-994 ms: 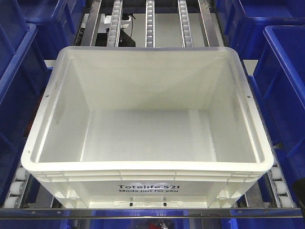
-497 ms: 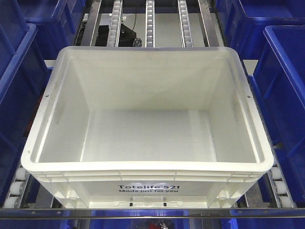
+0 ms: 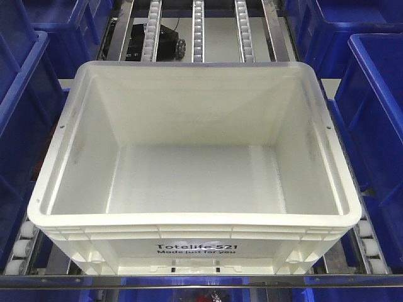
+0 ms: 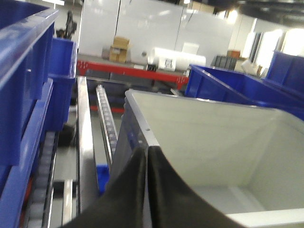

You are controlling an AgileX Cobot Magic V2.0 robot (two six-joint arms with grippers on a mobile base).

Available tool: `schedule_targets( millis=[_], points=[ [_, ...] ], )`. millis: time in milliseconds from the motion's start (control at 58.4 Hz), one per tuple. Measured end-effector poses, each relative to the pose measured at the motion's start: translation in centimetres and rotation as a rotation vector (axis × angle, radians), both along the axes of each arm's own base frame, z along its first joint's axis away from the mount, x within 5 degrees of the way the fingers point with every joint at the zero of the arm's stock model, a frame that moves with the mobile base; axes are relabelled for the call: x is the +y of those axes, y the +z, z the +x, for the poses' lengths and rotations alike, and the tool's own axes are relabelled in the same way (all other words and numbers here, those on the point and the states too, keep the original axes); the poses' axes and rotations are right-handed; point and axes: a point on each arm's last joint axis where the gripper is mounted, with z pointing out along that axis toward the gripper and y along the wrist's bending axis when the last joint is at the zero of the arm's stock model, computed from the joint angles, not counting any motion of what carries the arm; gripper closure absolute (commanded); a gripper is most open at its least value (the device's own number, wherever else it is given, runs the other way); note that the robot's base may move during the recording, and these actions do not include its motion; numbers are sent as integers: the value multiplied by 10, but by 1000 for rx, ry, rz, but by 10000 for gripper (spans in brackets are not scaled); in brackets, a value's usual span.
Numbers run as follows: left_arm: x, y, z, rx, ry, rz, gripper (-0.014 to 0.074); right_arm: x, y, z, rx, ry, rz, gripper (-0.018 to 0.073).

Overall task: Move bin from left to right shelf
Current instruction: 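Lower both grippers toward the side rims of the white tote, then close both grippers on the opposite side rims of the white tote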

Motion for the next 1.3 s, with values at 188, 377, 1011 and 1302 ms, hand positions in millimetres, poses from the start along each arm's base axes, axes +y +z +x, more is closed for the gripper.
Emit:
schedule_targets(
  millis=[188,377,1011,1302],
  points=[
    [-4,48,18,181,-3,87,603,7,48,20,149,47,-141,567],
    [-14,99,45,294,-47,155,603,18,88,54,310,91,-187,567],
    [-30,107,73,391,-153,167,579,30,98,86,420,135,-172,533],
    [-30,107,73,377,-160,215,454,30,98,86,419,136,-175,212]
  ],
)
